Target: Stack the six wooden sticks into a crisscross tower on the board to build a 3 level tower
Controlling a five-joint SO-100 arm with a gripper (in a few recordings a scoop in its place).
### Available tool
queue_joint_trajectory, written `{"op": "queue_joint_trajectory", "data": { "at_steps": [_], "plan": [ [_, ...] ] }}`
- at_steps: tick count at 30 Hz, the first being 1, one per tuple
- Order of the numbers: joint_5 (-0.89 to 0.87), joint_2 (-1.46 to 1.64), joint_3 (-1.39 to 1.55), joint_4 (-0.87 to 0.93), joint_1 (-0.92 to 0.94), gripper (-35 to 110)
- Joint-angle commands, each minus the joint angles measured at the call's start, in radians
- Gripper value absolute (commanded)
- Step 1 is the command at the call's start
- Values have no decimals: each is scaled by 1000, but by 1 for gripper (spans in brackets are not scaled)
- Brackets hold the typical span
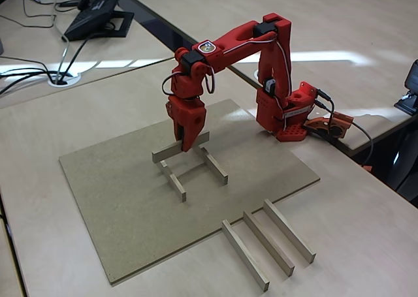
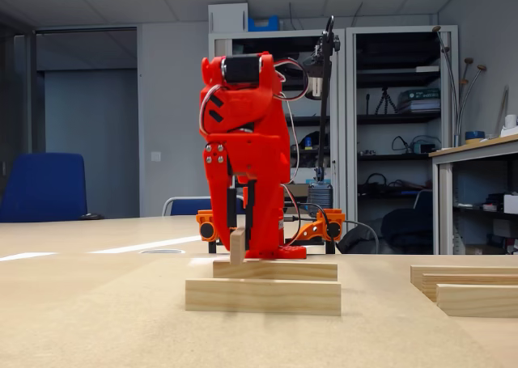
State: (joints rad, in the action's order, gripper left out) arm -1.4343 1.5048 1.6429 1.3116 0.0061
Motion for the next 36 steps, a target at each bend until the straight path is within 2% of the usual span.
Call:
{"op": "queue_joint_trajectory", "data": {
  "at_steps": [1, 18, 36],
  "plan": [
    [3, 20, 11, 5, 15, 1],
    [18, -8, 25, 3, 40, 1],
    [110, -3, 63, -64, 26, 18]
  ]
}}
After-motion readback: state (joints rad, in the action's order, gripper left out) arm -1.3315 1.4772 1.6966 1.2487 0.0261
